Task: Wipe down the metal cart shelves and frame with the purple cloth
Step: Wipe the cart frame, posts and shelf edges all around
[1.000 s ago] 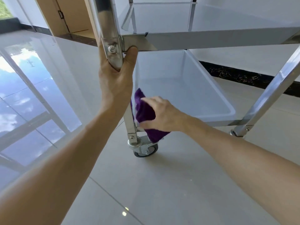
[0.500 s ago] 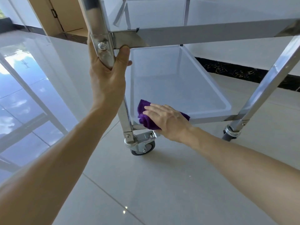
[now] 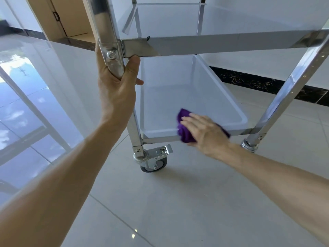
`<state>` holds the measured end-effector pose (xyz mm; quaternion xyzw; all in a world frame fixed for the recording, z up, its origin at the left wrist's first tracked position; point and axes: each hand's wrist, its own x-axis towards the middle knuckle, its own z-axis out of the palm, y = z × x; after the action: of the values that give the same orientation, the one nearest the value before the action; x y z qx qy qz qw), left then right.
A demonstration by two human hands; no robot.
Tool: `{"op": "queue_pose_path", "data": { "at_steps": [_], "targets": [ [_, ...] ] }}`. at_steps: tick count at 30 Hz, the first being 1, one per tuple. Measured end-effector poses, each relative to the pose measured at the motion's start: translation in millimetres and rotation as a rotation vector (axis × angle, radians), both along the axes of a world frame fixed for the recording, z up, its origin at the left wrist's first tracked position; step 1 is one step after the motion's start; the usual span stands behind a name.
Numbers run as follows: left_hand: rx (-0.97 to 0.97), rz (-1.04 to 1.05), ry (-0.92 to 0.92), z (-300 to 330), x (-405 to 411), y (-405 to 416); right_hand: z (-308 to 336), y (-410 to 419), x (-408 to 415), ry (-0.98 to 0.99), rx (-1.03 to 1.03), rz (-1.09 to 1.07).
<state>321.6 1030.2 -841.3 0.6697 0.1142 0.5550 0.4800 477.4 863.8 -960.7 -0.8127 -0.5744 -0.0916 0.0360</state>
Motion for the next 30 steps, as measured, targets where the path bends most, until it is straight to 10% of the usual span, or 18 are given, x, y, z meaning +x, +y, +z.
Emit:
{"op": "queue_pose_path", "data": {
  "at_steps": [10, 22, 30],
  "targets": [
    [0.002, -0.004, 0.055, -2, -2, 4, -4, 53, -37, 0.027, 0.043, 0.163],
    [0.006, -0.016, 0.022, -5, 6, -2, -2, -61, 55, -0.061, -0.077, -0.387],
    [0.034, 0.043, 0.083, -4, -1, 8, -7, 30, -28, -0.071, -0.038, 0.005]
  ]
}}
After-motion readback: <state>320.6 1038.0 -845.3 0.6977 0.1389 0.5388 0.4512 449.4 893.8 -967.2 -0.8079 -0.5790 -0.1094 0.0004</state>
